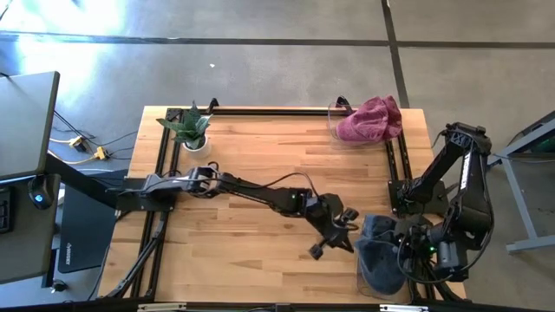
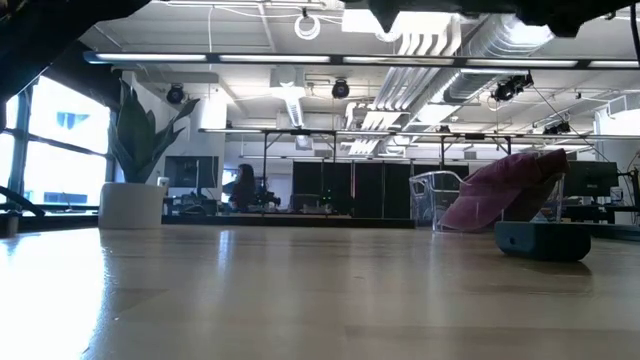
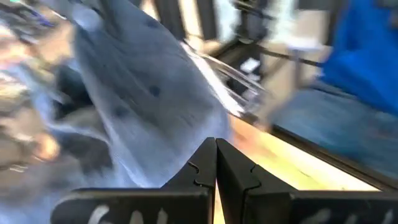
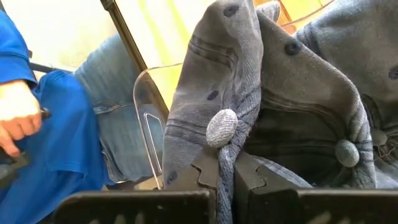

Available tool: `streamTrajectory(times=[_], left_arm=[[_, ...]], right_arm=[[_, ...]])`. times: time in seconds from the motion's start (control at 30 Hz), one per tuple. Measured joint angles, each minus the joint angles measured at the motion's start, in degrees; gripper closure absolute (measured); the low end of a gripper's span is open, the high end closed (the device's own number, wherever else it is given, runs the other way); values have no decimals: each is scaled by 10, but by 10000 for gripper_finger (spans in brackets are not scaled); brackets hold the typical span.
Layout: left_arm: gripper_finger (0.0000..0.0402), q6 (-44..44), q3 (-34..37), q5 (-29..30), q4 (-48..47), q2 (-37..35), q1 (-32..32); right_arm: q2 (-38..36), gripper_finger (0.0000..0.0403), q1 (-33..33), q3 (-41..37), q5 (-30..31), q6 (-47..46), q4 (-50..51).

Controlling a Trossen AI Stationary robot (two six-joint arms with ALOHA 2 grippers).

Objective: Pick & Place hat
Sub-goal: Put the blue cap into the bottom transparent bin

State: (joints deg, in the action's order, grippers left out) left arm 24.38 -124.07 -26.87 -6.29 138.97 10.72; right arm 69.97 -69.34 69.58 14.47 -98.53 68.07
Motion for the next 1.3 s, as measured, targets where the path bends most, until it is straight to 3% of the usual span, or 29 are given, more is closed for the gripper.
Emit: streamTrajectory(times=[0.1, 0.17, 0.47, 0.63, 0.8, 1.0, 1.3], left_arm=[[401, -2, 0, 91, 49, 26, 0], [401, -5, 4, 119, 55, 33, -5], [401, -22, 3, 90, 121, 44, -13], [401, -22, 0, 90, 141, 48, -14], [401, -22, 1, 89, 144, 50, -13], [401, -22, 1, 91, 138, 49, -14], [401, -45, -1, 79, 114, 24, -13]], right_arm=[[0, 400, 0, 0, 4, 2, 0], [0, 399, 0, 0, 6, 10, 1], [0, 388, 0, 0, 26, 114, 10], [0, 332, 0, 0, 30, 119, -4], [-3, 270, 1, 0, 29, 192, -98], [-23, 251, 26, 1, 12, 178, -118], [-9, 276, 42, -34, -136, 63, -61]])
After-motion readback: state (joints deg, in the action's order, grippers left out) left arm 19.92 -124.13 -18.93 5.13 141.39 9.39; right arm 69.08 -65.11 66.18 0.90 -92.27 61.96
